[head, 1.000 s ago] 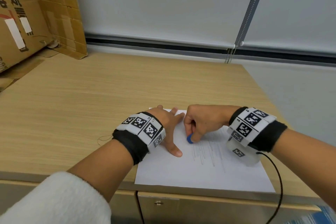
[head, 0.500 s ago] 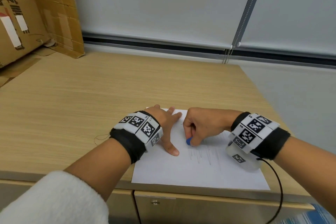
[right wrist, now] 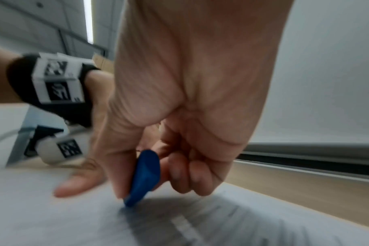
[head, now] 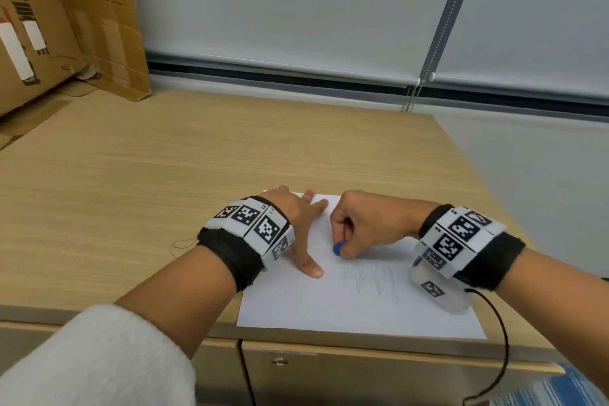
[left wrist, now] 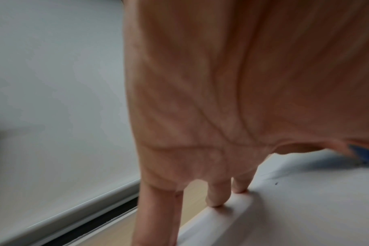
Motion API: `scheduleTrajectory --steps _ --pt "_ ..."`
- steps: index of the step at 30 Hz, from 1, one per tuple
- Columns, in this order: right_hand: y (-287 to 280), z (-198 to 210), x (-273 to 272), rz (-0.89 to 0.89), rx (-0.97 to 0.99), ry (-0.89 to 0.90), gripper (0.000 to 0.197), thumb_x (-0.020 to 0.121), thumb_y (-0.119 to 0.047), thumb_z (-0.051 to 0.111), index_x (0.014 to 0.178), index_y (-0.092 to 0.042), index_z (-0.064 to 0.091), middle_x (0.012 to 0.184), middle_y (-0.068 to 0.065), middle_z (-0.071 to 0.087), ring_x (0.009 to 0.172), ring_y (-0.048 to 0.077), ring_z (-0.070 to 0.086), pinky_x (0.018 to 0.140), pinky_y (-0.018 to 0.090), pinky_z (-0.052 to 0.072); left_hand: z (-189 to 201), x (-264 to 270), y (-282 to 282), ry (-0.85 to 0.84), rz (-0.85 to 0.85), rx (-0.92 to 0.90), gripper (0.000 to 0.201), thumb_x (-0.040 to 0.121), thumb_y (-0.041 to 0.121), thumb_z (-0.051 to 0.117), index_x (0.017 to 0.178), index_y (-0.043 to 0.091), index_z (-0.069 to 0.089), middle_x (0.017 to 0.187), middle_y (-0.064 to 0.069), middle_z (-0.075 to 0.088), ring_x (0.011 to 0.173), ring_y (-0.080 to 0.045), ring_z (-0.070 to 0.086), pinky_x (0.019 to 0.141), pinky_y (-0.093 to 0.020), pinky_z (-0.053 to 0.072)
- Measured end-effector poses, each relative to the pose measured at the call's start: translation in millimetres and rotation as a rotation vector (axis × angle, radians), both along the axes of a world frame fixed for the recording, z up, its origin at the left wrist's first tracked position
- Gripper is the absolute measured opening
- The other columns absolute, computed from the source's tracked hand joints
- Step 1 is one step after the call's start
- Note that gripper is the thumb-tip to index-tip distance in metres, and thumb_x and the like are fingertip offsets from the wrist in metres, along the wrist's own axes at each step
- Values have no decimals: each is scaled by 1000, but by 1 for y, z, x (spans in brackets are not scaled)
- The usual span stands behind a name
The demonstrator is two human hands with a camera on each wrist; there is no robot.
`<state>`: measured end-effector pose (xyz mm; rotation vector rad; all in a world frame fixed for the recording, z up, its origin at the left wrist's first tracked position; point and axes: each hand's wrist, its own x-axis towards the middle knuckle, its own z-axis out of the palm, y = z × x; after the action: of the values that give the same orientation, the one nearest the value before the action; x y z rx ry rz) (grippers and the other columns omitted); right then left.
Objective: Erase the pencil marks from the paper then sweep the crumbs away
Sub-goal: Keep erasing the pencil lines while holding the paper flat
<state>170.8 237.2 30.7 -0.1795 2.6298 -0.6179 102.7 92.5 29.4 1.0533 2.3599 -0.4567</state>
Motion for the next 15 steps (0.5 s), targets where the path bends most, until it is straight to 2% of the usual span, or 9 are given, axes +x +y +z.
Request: scheduleTrajectory --steps 4,8,12,15 --pt "-4 0 6 103 25 -137 7 75 -16 78 78 -13 71 77 9 71 63 8 58 65 25 49 2 2 1 2 15 -16 127 66 72 71 153 36 -15 161 13 -18 148 -33 -3 113 -53 24" --pt "2 -1 3 -22 -34 -18 9 75 -15 77 79 -9 72 73 5 70 60 7 57 61 22 47 1 2 0 -7 18 -9 131 63 74 72 153 35 -15 161 13 -18 148 -34 -5 113 -53 24" --pt "-5 -4 15 90 -22 -88 10 78 -17 76 83 -10 72 76 6 71 62 7 58 62 21 49 2 5 1 6 13 -22 132 62 74 73 152 35 -16 160 11 -20 148 -34 -1 113 -54 23" --pt "0 -2 10 37 -23 -47 10 77 -19 76 82 -11 73 74 2 69 62 5 56 62 19 46 3 5 2 10 11 -34 133 61 76 72 152 34 -16 160 11 -20 148 -33 3 113 -53 27"
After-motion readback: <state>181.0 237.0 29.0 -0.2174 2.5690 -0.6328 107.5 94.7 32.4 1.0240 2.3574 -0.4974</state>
